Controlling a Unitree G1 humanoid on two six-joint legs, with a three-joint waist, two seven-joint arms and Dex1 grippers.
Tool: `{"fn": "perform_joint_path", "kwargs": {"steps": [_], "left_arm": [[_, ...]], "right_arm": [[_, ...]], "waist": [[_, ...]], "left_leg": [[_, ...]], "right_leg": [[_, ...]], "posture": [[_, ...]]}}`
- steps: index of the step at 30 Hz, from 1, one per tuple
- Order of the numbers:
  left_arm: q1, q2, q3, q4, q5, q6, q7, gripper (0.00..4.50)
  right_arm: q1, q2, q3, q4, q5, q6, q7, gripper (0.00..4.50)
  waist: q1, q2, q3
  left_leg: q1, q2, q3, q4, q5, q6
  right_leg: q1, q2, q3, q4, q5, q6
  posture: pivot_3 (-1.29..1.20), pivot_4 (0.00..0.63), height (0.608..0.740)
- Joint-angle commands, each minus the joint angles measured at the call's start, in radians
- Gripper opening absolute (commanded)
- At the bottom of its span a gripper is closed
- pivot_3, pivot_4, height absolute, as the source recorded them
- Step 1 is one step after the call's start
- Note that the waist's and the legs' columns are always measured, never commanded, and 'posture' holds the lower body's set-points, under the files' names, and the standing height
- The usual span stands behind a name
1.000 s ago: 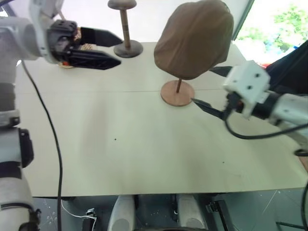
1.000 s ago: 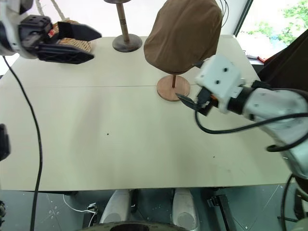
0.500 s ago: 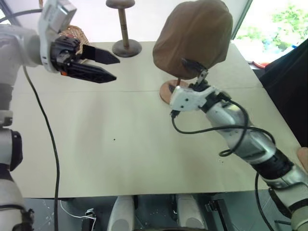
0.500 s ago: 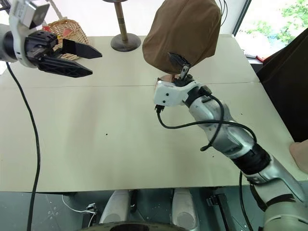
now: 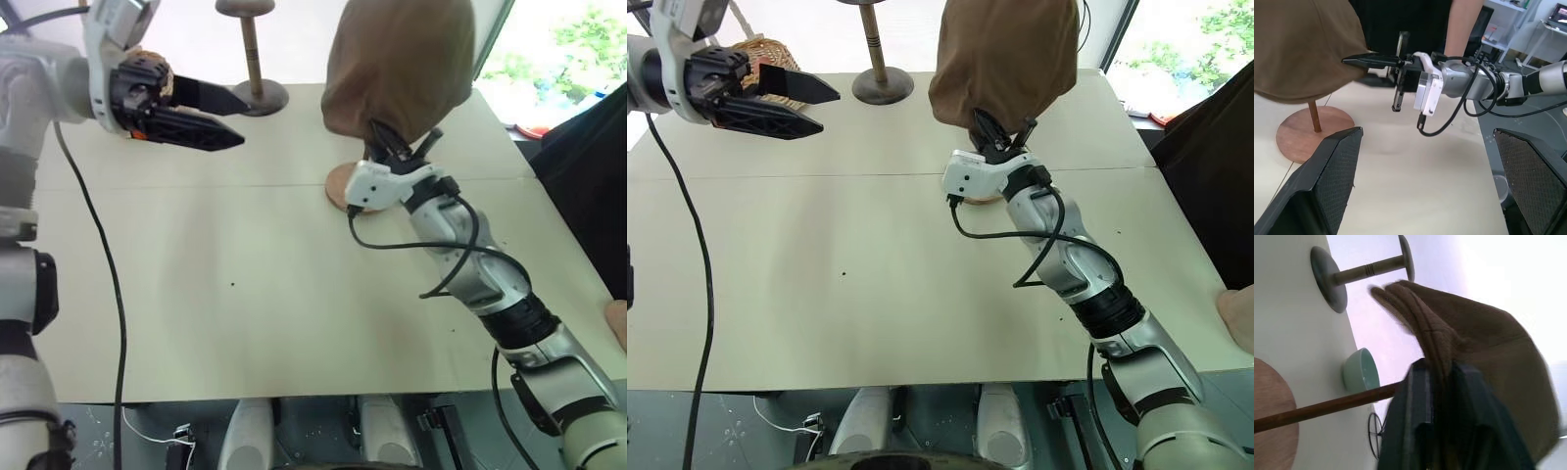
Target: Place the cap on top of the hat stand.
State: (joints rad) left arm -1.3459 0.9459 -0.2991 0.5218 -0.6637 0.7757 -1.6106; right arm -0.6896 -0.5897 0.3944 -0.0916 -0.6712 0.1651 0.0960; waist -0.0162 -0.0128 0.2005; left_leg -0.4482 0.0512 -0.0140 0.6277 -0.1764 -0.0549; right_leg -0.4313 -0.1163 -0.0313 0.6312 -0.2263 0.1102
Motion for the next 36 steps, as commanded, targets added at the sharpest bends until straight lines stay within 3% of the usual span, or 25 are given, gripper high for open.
{"fn": "perform_joint_path", "kwargs": {"steps": [1,12,20,29,36], "left_arm": [[-0.034,0.0,0.04,-0.004,0.002,-0.005,-0.004,4.5],[-0.01,-0.001,0.055,-0.016,0.005,-0.013,-0.004,4.5],[-0.003,-0.013,0.071,-0.015,0.012,-0.021,-0.004,4.5],[-0.02,-0.03,0.089,0.005,0.032,-0.015,-0.004,4.5],[-0.028,-0.029,0.101,0.008,0.042,-0.005,-0.004,4.5]], "right_arm": [[-0.016,0.0,-0.042,-0.014,-0.029,-0.027,0.013,0.04],[-0.014,-0.049,-0.152,-0.142,0.016,-0.117,0.119,0.04],[-0.045,-0.066,-0.3,-0.208,0.207,-0.2,0.218,0.04],[-0.051,-0.2,-0.356,0.084,0.395,-0.655,0.285,0.04],[-0.04,-0.238,-0.34,0.341,0.456,-0.867,0.35,0.04]], "waist": [[0.0,0.0,0.0],[0.0,0.0,0.0],[0.001,0.0,0.0],[0.0,0.0,0.0],[-0.002,0.0,0.0]], "left_leg": [[0.0,0.0,0.0,0.0,0.0,0.0],[0.0,0.0,0.0,0.0,0.0,0.0],[0.0,0.0,0.0,0.0,0.0,0.0],[0.002,0.0,0.0,0.0,0.0,0.0],[0.002,0.0,0.0,0.0,0.0,0.0]], "right_leg": [[0.0,0.0,0.0,0.0,0.0,0.0],[0.0,0.0,0.0,0.0,0.0,0.0],[0.0,0.0,0.0,0.0,0.0,0.0],[0.002,0.0,0.0,0.0,0.0,0.0],[0.002,0.0,0.001,0.0,0.0,0.0]], "posture": [[0.0,0.15,0.728],[0.0,0.15,0.728],[0.0,0.15,0.728],[0.0,0.15,0.728],[0.0,0.15,0.728]]}}
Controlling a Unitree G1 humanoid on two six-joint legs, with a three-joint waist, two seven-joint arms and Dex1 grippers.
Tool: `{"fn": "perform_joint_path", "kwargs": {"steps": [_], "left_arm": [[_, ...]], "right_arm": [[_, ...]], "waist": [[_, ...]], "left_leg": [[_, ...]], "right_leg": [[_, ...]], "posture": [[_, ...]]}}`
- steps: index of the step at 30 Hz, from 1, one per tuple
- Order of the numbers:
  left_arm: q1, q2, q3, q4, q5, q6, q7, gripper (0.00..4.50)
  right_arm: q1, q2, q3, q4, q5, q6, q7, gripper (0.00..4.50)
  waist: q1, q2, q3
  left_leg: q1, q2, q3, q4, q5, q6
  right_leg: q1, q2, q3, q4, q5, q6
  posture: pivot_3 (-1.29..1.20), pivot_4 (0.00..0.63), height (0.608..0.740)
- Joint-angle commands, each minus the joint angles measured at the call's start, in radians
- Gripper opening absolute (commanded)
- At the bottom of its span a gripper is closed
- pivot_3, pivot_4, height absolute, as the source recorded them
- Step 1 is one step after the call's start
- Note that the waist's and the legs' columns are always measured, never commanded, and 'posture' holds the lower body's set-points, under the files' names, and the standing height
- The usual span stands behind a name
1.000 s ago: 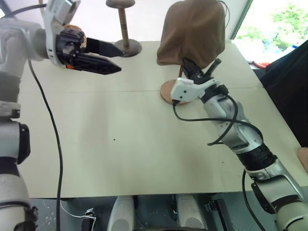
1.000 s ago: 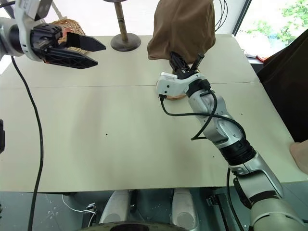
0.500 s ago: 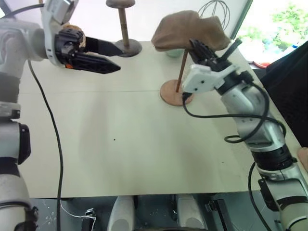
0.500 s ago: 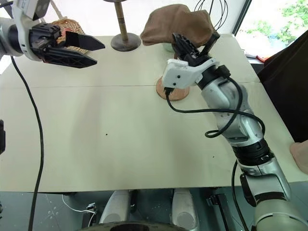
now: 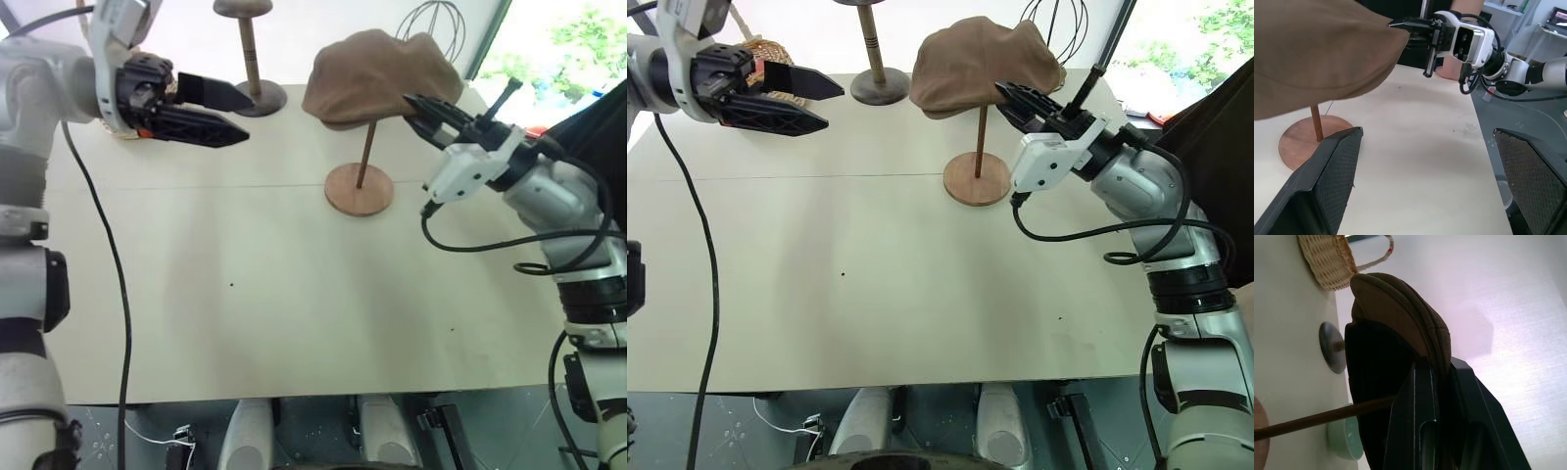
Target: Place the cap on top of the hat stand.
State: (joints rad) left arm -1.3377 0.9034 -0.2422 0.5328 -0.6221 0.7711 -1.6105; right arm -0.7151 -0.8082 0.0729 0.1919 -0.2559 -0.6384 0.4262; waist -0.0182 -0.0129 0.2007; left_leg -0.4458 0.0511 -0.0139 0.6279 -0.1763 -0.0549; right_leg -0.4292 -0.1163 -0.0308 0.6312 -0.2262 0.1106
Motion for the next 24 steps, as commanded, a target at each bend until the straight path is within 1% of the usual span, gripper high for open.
{"fn": "perform_joint_path", "kwargs": {"steps": [1,4,7,8,9,10,11,14,18,21,24], "left_arm": [[-0.04,0.013,0.048,-0.002,0.003,0.001,-0.004,4.5],[-0.046,0.015,0.057,0.004,0.008,0.004,-0.004,4.5],[-0.044,0.017,0.068,0.004,0.016,0.007,-0.004,4.5],[-0.042,0.017,0.07,0.003,0.019,0.006,-0.004,4.5],[-0.04,0.017,0.072,0.001,0.021,0.005,-0.004,4.5],[-0.038,0.017,0.076,0.001,0.026,0.003,-0.004,4.5],[-0.037,0.017,0.082,0.003,0.032,0.002,-0.004,4.5],[-0.035,0.014,0.105,0.012,0.05,0.006,-0.003,4.5],[-0.008,0.026,0.13,-0.001,0.056,0.008,-0.004,4.5],[0.015,0.04,0.133,-0.015,0.062,-0.005,-0.004,4.5],[0.02,0.05,0.135,-0.013,0.067,-0.02,-0.004,4.5]], "right_arm": [[-0.011,-0.019,-0.02,0.081,0.051,-0.063,0.032,0.04],[-0.013,-0.008,-0.028,0.126,0.089,-0.027,0.07,0.04],[-0.01,0.014,-0.04,0.097,0.169,0.056,0.12,0.04],[-0.009,0.017,-0.042,0.082,0.181,0.074,0.128,0.83],[-0.007,0.019,-0.043,0.066,0.187,0.093,0.135,1.09],[0.0,0.017,-0.047,0.031,0.196,0.129,0.143,1.58],[0.011,0.013,-0.053,-0.008,0.213,0.167,0.156,1.93],[0.063,-0.012,-0.092,-0.151,0.297,0.293,0.205,1.93],[0.15,-0.086,-0.192,-0.369,0.469,0.533,0.29,1.93],[0.189,-0.178,-0.273,-0.473,0.615,0.7,0.388,1.93],[0.171,-0.305,-0.359,-0.481,0.831,0.95,0.524,1.93]], "waist": [[0.0,0.0,0.0],[0.0,0.0,0.0],[0.001,0.0,0.0],[0.001,0.0,0.0],[0.001,0.0,0.0],[0.001,0.0,0.0],[0.002,0.0,0.0],[0.004,0.0,0.0],[0.007,0.0,0.0],[0.007,0.0,0.0],[0.007,0.0,0.0]], "left_leg": [[0.0,0.0,0.0,0.0,0.0,0.0],[0.0,0.0,0.0,0.0,0.0,0.0],[0.001,0.0,0.0,0.0,0.0,0.0],[0.001,0.0,0.0,0.0,0.0,0.0],[0.001,0.0,0.0,0.0,0.0,0.0],[0.001,0.0,0.0,0.0,0.0,0.0],[0.001,0.0,0.0,0.0,0.0,0.0],[0.001,0.0,0.0,0.0,0.0,0.0],[0.001,0.0,0.0,0.0,0.0,0.0],[0.001,0.0,0.0,0.001,0.0,0.0],[0.002,0.0,0.0,0.001,0.0,0.0]], "right_leg": [[0.0,0.0,0.0,0.0,0.0,0.0],[0.0,0.0,0.0,0.0,0.0,0.0],[0.001,0.0,0.0,0.0,0.0,0.0],[0.001,0.0,0.0,0.0,0.0,0.0],[0.001,0.0,0.0,0.0,0.0,0.0],[0.001,0.0,0.0,0.0,0.0,0.0],[0.001,0.0,0.0,0.0,0.0,0.0],[0.001,0.0,0.0,0.001,0.0,0.0],[0.001,0.0,0.0,0.001,0.0,0.001],[0.002,0.0,0.0,0.001,0.0,0.0],[0.002,0.0,0.0,0.001,0.0,0.0]], "posture": [[0.0,0.15,0.728],[0.0,0.15,0.728],[0.0,0.15,0.728],[0.0,0.15,0.728],[0.0,0.15,0.728],[0.0,0.15,0.728],[0.0,0.15,0.728],[0.0,0.15,0.728],[0.0,0.15,0.728],[0.0,0.15,0.728],[0.0,0.15,0.728]]}}
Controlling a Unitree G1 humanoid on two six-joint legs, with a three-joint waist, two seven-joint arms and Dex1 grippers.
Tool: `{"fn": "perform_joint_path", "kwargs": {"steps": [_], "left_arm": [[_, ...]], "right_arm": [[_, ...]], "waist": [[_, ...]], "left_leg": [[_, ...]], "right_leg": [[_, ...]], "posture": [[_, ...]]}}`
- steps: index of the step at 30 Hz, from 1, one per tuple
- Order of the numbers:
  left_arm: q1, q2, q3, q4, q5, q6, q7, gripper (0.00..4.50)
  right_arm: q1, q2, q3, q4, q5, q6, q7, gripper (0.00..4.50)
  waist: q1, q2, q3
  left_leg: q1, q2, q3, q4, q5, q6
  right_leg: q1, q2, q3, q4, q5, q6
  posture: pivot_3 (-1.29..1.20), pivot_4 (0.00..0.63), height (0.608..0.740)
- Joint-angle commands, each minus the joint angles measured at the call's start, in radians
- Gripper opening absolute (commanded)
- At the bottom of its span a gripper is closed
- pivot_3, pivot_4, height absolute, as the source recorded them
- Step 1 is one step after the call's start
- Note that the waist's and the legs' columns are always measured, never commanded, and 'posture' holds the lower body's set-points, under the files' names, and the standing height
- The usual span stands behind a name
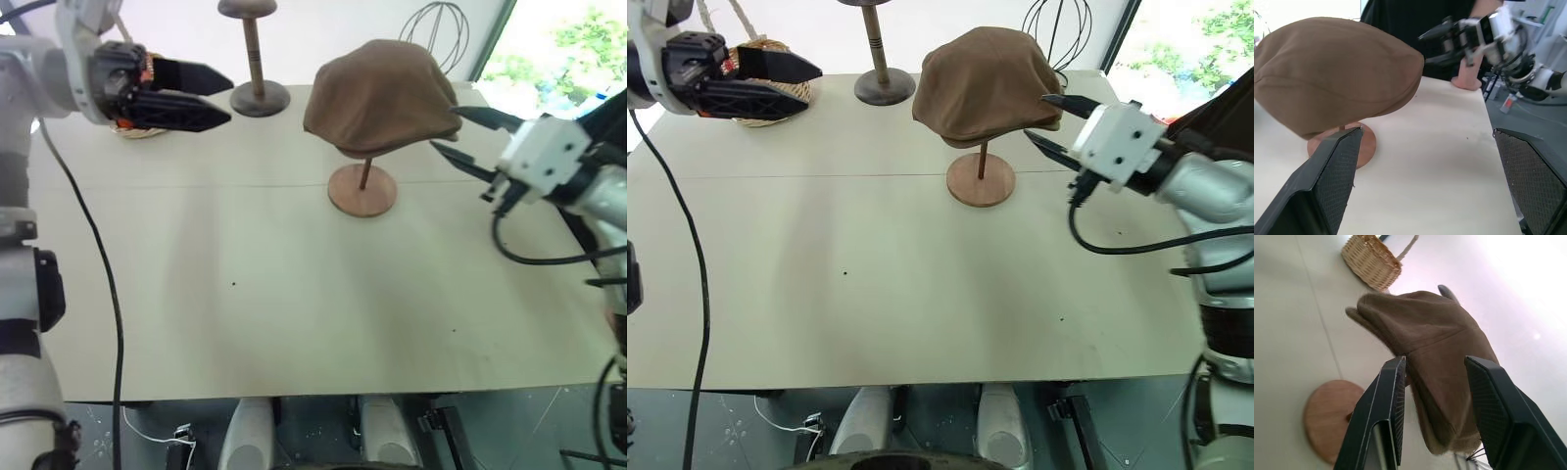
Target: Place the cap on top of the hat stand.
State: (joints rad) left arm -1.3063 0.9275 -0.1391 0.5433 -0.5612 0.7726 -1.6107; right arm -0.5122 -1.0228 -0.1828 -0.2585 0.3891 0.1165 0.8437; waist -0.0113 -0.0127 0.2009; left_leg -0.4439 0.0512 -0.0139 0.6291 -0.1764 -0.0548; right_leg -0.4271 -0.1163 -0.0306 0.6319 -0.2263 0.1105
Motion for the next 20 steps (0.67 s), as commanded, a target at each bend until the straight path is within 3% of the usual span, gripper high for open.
{"fn": "perform_joint_path", "kwargs": {"steps": [1,6,11,14,17,20], "left_arm": [[-0.013,0.027,0.031,-0.02,0.008,-0.026,-0.004,4.5],[-0.033,0.04,0.022,0.019,0.022,-0.058,-0.004,4.5],[-0.053,0.072,0.006,0.049,0.024,-0.079,-0.004,4.5],[-0.059,0.081,0.011,0.058,0.034,-0.085,-0.004,4.5],[-0.055,0.089,0.011,0.058,0.037,-0.086,-0.004,4.5],[-0.038,0.103,0.002,0.037,0.043,-0.098,-0.004,4.5]], "right_arm": [[-0.045,-0.133,-0.119,-0.012,0.251,0.288,0.145,1.93],[-0.211,-0.303,-0.051,0.25,0.336,0.535,0.371,1.93],[-0.454,-0.283,0.061,0.451,0.289,0.597,0.483,1.93],[-0.543,-0.267,0.092,0.497,0.3,0.679,0.534,2.77],[-0.567,-0.246,0.112,0.503,0.241,0.647,0.524,4.35],[-0.548,-0.237,0.11,0.488,0.217,0.628,0.537,4.44]], "waist": [[0.0,0.0,0.0],[-0.002,0.0,0.0],[-0.009,0.0,0.0],[-0.007,0.0,0.001],[-0.006,0.0,0.001],[-0.005,0.001,0.001]], "left_leg": [[0.0,0.0,0.0,0.0,0.0,0.0],[0.001,0.0,0.0,0.001,0.0,0.0],[0.0,0.0,0.002,-0.001,-0.001,0.001],[-0.001,0.0,0.003,-0.002,-0.001,0.001],[-0.002,0.0,0.003,-0.002,-0.001,0.001],[-0.004,0.0,0.003,-0.002,-0.001,0.001]], "right_leg": [[0.0,0.0,0.0,0.0,0.0,0.0],[0.0,0.0,0.0,0.0,0.0,-0.001],[-0.002,-0.001,0.001,-0.001,0.0,-0.001],[-0.004,-0.001,0.001,-0.001,0.0,-0.001],[-0.005,-0.001,0.001,-0.001,0.0,0.0],[-0.005,-0.001,0.001,-0.001,0.0,0.0]], "posture": [[0.0,0.15,0.728],[0.0,0.15,0.728],[0.0,0.15,0.728],[0.0,0.15,0.728],[0.0,0.15,0.728],[0.0,0.15,0.728]]}}
